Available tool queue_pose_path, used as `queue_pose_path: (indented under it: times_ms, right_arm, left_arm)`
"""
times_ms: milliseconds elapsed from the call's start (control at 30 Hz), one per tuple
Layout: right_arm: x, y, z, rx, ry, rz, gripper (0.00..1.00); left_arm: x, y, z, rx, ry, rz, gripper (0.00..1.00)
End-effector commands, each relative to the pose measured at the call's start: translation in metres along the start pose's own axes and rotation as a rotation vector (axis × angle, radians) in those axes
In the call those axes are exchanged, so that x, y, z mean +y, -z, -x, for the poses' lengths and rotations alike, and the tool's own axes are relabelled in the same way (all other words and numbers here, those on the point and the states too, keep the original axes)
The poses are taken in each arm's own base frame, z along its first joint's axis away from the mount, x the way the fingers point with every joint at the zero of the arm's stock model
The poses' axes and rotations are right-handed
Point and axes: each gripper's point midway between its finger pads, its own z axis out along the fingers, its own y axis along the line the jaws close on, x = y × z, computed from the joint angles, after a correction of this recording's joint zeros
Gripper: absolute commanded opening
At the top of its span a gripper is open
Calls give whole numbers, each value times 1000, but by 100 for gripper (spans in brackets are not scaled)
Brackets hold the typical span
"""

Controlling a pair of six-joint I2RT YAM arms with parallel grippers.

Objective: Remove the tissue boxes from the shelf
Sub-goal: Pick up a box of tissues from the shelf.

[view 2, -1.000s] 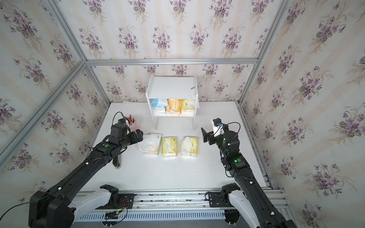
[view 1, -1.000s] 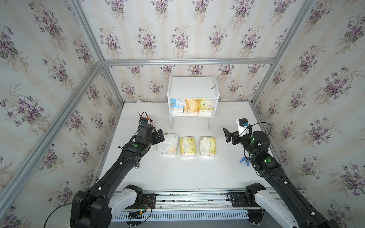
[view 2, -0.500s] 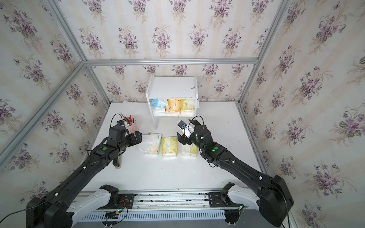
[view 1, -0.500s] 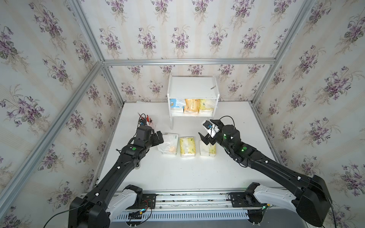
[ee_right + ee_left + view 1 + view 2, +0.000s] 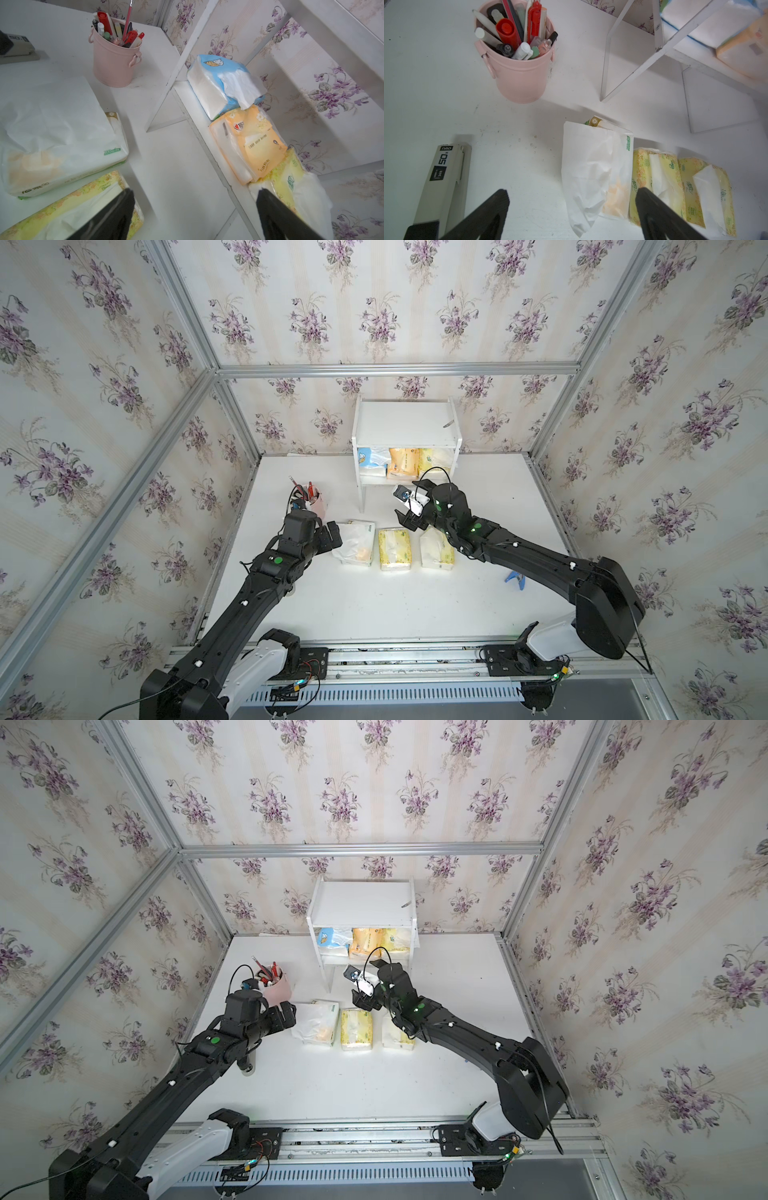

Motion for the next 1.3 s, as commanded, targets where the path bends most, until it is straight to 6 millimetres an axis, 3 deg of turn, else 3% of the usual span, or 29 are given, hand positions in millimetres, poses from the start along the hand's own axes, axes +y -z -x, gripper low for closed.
queue_pose_path:
  times_ms: [0, 233, 667, 800, 1033, 1267]
  right_arm:
    - [-12, -8, 1, 31, 113, -50, 85]
    - [-33, -32, -4, 140, 291, -73, 66]
    - [-47, -75, -16, 235, 367, -32, 60]
    - [-47, -81, -24, 259, 358, -41, 51]
    - [-46, -84, -34, 286, 359, -47, 27]
    - [-48, -78, -27, 267, 344, -51, 5]
  left_arm:
    - [4, 2, -4, 13, 6, 13, 99]
    - [4, 2, -7, 20, 12, 12, 99]
    - [6, 0, -8, 24, 9, 20, 99]
    - [6, -1, -9, 29, 9, 22, 99]
    - [5, -3, -10, 35, 8, 20, 99]
    - [5, -3, -9, 34, 8, 18, 99]
